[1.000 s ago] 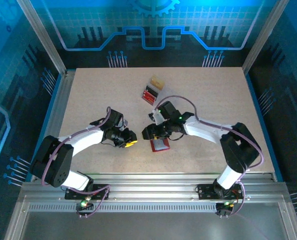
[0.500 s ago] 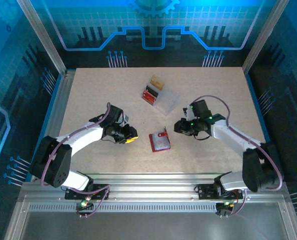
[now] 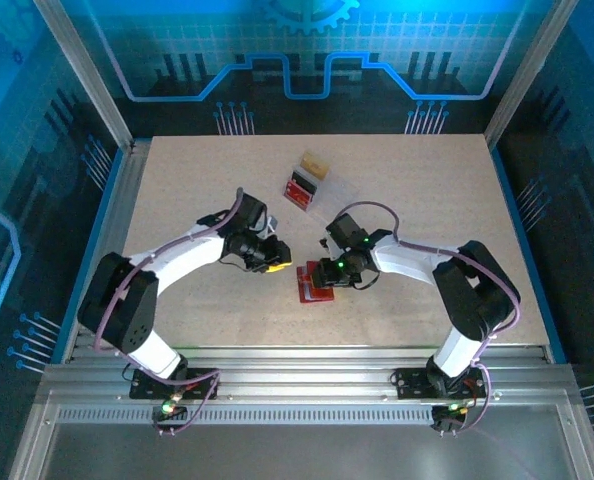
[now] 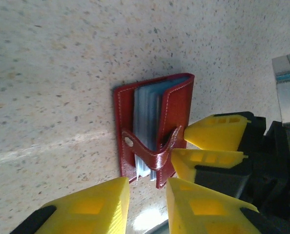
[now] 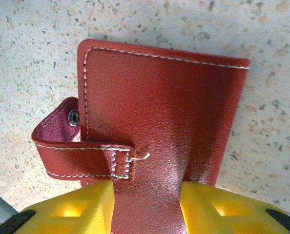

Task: Put the credit cards into the card holder
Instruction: Turn over the card holder at the bottom-center of the table.

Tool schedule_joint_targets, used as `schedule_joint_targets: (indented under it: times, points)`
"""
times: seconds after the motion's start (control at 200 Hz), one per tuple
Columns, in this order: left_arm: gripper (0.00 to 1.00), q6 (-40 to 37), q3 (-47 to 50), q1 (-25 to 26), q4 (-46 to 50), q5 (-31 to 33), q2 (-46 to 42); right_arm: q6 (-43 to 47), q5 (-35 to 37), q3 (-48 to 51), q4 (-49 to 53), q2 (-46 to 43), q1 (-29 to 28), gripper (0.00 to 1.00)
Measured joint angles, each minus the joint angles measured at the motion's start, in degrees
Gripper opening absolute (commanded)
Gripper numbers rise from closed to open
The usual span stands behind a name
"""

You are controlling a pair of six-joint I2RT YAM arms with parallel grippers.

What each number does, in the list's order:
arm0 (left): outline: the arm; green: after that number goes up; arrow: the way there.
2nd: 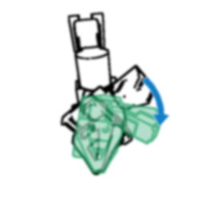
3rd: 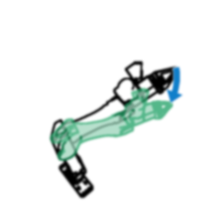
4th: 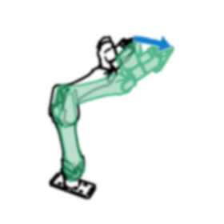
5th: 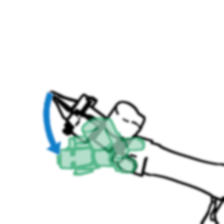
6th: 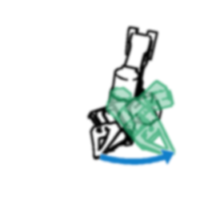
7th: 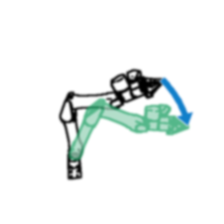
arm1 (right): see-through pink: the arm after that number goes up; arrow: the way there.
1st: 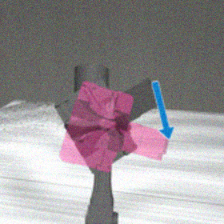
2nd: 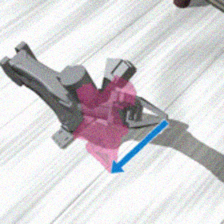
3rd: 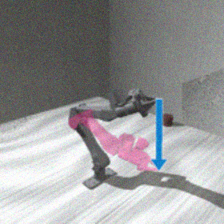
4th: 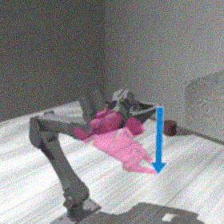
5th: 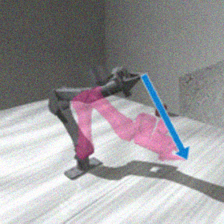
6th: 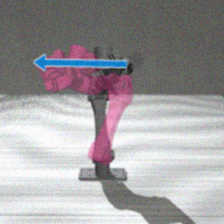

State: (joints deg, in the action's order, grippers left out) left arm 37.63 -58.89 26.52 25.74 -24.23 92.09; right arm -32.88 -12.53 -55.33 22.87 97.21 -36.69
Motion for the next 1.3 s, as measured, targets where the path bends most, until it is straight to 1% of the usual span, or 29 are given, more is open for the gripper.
schedule_joint_targets:
  times: [0.14, 0.215, 0.25, 0.305, 0.365, 0.43, 0.505, 0.605, 0.73, 0.765, 0.87, 0.936, 0.981, 1.036, 1.106, 1.196, 1.296]
  points:
    - [0.17, -0.3, -3.9, 2.2, 0.2, 0.0, 4.5, -0.1, 3.7, -0.6, 0.1, 0.6, -1.6, 0.4]
    - [0.14, -0.1, -5.8, 2.9, 0.0, 0.0, 6.8, -0.1, 5.1, -0.6, 0.0, 0.8, -2.0, 0.37]
    - [0.13, 0.0, -6.5, 3.1, -0.3, -0.1, 7.8, -0.2, 5.6, -0.6, -0.1, 0.8, -2.1, 0.33]
    - [0.12, 0.4, -7.3, 3.3, -0.8, -0.2, 9.5, -0.7, 6.5, -0.5, -0.6, 0.8, -2.3, 0.23]
    - [0.12, 0.9, -8.0, 3.5, -1.2, -0.3, 11.2, -0.7, 7.5, -0.1, -1.3, 0.8, -2.4, 0.15]
    - [0.12, 1.2, -8.9, 3.7, -1.3, -0.5, 13.0, -0.6, 7.9, 0.1, -1.7, 0.8, -2.4, 0.08]
    - [0.12, 1.3, -9.8, 4.3, -1.5, -0.7, 14.7, -0.6, 8.0, 0.1, -2.4, 0.9, -2.4, 0.05]
    - [0.11, 1.4, -10.8, 5.8, -1.6, -0.7, 16.2, -0.5, 7.8, 0.1, -3.0, 1.2, -2.4, 0.05]
    - [0.11, 1.3, -10.8, 6.5, -1.6, -0.1, 16.9, -0.5, 7.6, 0.1, -3.2, 1.3, -2.4, 0.08]
    - [0.11, 1.3, -10.6, 6.5, -1.7, 0.3, 16.9, -0.3, 7.5, 0.1, -3.2, 1.3, -2.3, 0.1]
    - [0.1, 1.2, -8.7, 6.5, -2.5, 1.8, 16.9, 0.8, 6.4, 0.1, -3.2, 1.3, -2.1, 0.23]
    - [0.1, 1.2, -7.3, 6.3, -3.7, 1.5, 17.1, 1.4, 5.1, 0.1, -3.2, 1.1, -1.8, 0.32]
    - [0.1, 1.2, -6.8, 6.1, -4.6, 1.1, 17.1, 1.9, 3.8, 0.2, -3.2, 0.8, -1.3, 0.36]
    - [0.1, 1.2, -6.0, 6.0, -6.0, 0.3, 17.1, 2.6, 2.4, 0.4, -3.2, 0.3, -0.4, 0.41]
    - [0.09, 1.2, -5.0, 5.9, -7.8, -0.3, 16.9, 3.4, 0.3, 1.3, -3.3, -0.2, 1.4, 0.44]
    - [0.09, 1.2, -3.3, 5.4, -10.1, -1.2, 16.3, 4.0, -0.5, 2.3, -2.8, -0.2, 4.3, 0.5]
    - [0.09, 1.2, -1.4, 5.0, -12.7, -1.8, 15.6, 4.8, -2.0, 3.2, -2.5, 0.0, 6.6, 0.54]
